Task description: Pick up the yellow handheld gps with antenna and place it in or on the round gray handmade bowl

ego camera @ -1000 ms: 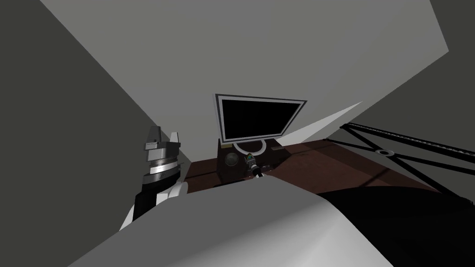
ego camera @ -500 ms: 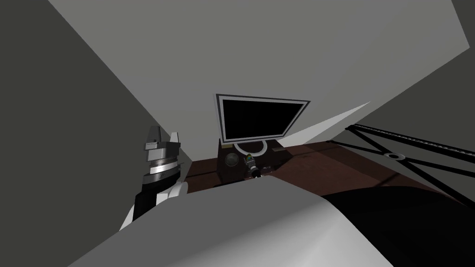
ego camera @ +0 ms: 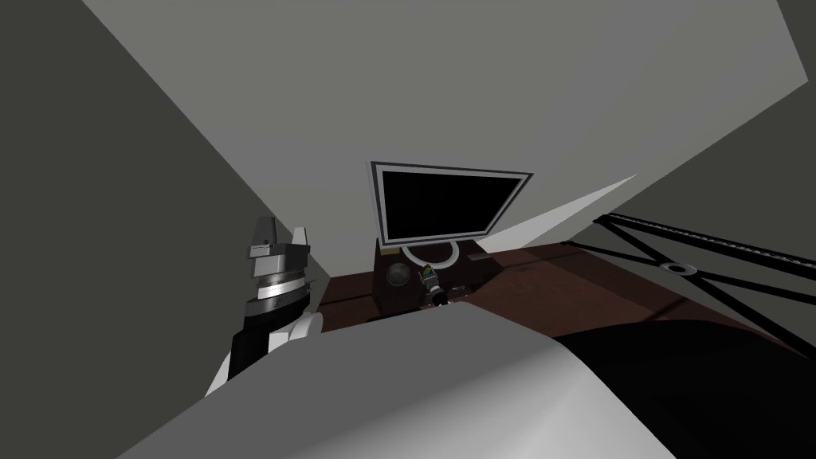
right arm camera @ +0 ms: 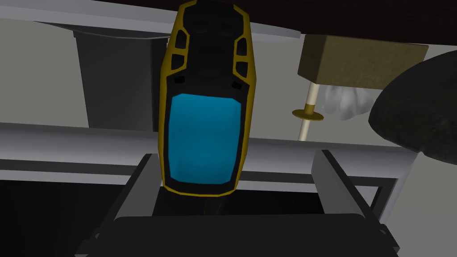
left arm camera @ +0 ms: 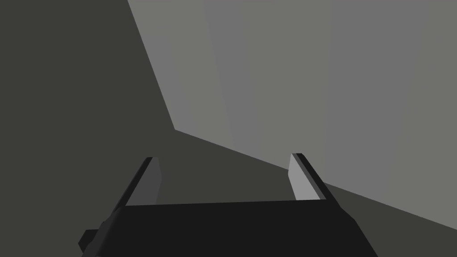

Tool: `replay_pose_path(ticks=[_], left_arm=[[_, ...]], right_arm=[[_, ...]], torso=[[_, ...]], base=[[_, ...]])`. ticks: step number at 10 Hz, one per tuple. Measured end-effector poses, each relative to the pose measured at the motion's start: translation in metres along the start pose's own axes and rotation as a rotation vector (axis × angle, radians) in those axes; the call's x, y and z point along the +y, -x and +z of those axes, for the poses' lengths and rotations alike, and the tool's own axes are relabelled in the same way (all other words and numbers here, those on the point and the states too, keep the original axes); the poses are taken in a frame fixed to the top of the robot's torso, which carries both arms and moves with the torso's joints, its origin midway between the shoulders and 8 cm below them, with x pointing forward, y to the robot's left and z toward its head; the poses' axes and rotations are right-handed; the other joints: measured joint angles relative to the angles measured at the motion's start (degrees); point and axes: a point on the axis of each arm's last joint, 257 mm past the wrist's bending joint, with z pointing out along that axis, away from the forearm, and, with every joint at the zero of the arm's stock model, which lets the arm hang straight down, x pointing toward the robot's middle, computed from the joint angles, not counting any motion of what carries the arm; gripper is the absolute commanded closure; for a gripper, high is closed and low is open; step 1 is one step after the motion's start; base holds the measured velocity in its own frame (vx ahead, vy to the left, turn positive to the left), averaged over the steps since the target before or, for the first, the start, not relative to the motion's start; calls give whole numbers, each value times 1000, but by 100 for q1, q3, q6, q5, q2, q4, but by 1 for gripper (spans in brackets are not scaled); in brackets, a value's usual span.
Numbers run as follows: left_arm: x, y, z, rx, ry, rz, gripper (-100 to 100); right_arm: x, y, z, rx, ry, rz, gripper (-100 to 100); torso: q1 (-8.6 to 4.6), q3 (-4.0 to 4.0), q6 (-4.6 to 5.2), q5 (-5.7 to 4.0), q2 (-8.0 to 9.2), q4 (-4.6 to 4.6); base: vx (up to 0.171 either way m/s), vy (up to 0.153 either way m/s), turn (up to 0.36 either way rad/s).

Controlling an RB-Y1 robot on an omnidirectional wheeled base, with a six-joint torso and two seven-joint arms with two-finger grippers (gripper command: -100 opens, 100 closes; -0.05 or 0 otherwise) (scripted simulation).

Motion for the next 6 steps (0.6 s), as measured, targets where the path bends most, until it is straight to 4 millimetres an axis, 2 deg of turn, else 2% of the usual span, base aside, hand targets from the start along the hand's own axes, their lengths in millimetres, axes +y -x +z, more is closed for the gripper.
replay_pose_path(ticks=[4,5,6], left_arm=[[0,0,0,0,0,0,0],[0,0,0,0,0,0,0],[0,0,0,0,0,0,0]], right_arm=[[0,0,0,0,0,0,-100],[0,0,0,0,0,0,100],[-3,1,0,-2,-3,-2,100]], torso=[[-3,-1,-1,0,-1,0],[-2,0,0,0,-1,0],[4,-3,-10,-9,0,-5]], base=[[1,-3,7],[0,0,0],[0,0,0]])
